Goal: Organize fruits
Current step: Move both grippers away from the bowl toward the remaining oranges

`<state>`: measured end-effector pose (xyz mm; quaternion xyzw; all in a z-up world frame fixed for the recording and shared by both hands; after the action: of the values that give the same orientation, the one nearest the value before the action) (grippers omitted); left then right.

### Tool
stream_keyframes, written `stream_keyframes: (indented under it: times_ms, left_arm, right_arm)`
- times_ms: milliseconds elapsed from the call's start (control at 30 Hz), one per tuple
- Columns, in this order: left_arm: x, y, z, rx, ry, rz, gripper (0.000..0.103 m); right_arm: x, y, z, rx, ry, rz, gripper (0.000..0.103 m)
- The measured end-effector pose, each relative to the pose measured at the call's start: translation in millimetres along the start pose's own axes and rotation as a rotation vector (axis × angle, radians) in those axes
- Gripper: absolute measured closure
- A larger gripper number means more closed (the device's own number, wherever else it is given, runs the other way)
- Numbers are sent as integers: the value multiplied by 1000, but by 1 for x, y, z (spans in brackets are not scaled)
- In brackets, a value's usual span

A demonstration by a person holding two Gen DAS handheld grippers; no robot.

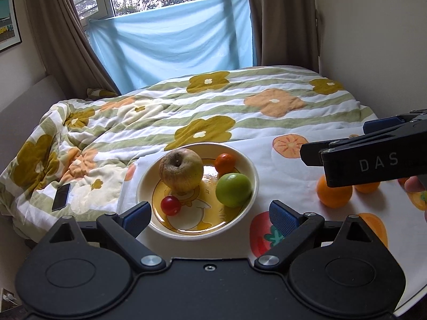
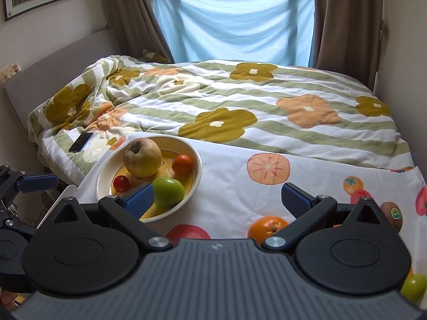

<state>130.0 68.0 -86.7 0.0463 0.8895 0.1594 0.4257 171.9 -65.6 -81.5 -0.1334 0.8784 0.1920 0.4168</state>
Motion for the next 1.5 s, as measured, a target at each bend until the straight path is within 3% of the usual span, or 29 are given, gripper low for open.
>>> stream_keyframes:
  times_ms: [433,767,1100,1500]
  left_arm:
    - [-5,-84,-51,67,-57,22,6]
    - [-10,-141,-43,86,-73,40,6]
    - [-4,-186,15,34,-56,69,7]
    - [6,-202,58,-5,-16,52,12]
  right_arm:
    - [39,-86,-89,97,-31,77,0]
    - [64,-154,-117,166,-59,112,0]
    - [97,-210,-95,240,-63,152,0]
    - [111,-225,-64,208,-39,153,0]
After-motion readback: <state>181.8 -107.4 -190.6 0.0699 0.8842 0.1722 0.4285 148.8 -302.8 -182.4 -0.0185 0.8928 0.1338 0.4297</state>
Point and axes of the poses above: each gripper's, at about its wrist camera, not at the fingertips, and z roughly the way its jaws point, y to its left, x to its underside, the point moved 4 cm from there along z, roughly the way its jaws point, and after that the axes turned 14 degrees about -x, right-handed, at the moved point
